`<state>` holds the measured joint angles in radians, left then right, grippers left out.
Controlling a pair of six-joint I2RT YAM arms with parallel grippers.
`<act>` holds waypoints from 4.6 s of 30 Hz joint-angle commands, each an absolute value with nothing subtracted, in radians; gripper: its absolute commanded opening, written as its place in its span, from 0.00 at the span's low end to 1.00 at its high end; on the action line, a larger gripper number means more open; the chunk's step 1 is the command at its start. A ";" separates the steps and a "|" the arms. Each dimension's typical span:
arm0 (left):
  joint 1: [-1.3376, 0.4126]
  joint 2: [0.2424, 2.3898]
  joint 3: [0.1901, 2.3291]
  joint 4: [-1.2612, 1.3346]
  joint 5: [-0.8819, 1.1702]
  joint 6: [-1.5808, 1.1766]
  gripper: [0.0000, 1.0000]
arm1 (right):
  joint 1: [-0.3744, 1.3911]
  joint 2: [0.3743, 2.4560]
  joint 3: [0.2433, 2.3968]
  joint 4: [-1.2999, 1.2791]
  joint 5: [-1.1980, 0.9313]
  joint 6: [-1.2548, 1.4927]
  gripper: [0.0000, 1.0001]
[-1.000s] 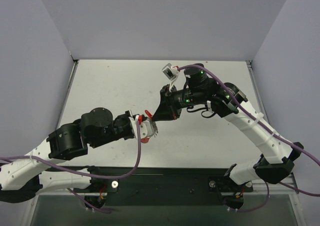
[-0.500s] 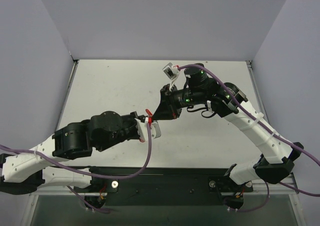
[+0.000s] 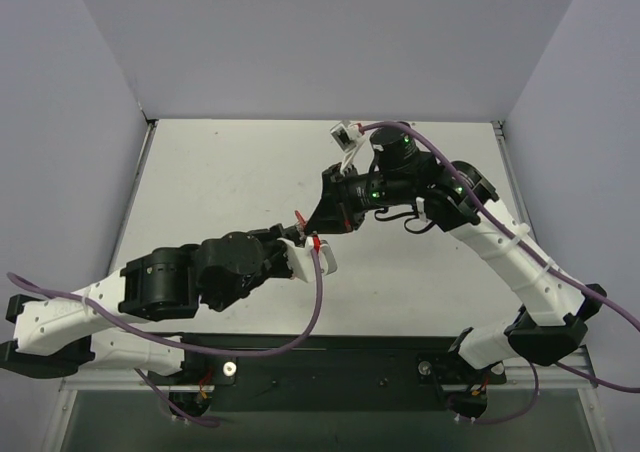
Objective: Put the keys on the keyring
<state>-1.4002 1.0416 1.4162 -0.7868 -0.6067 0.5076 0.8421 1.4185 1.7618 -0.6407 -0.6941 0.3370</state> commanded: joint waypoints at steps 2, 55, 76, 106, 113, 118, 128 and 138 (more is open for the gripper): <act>-1.399 1.083 1.428 -0.660 -0.718 0.476 0.00 | 0.868 1.414 1.833 -0.606 -0.804 0.428 0.00; -1.413 1.097 1.448 -0.281 -0.492 0.350 0.00 | 1.081 1.414 1.878 -0.703 -0.148 0.319 0.00; -1.413 1.031 1.281 0.047 -0.509 0.313 0.00 | 1.160 1.246 1.606 -0.506 -0.043 0.330 0.00; -1.411 1.019 1.065 0.538 -0.588 0.538 0.00 | 1.235 0.876 1.269 -0.161 -0.169 0.167 0.51; -1.413 0.980 1.055 0.493 -0.525 0.558 0.00 | 1.233 0.804 1.278 -0.201 -0.065 0.101 0.59; -1.413 0.941 1.069 0.379 -0.528 0.535 0.00 | 1.233 0.793 1.284 -0.256 -0.006 0.077 0.64; -1.410 0.732 1.034 0.128 -0.839 0.474 0.00 | 1.230 0.972 1.195 -0.359 0.051 0.155 0.73; -1.332 0.598 1.103 -0.496 -0.974 0.067 0.00 | 1.207 1.403 1.120 -0.147 -0.231 0.272 0.70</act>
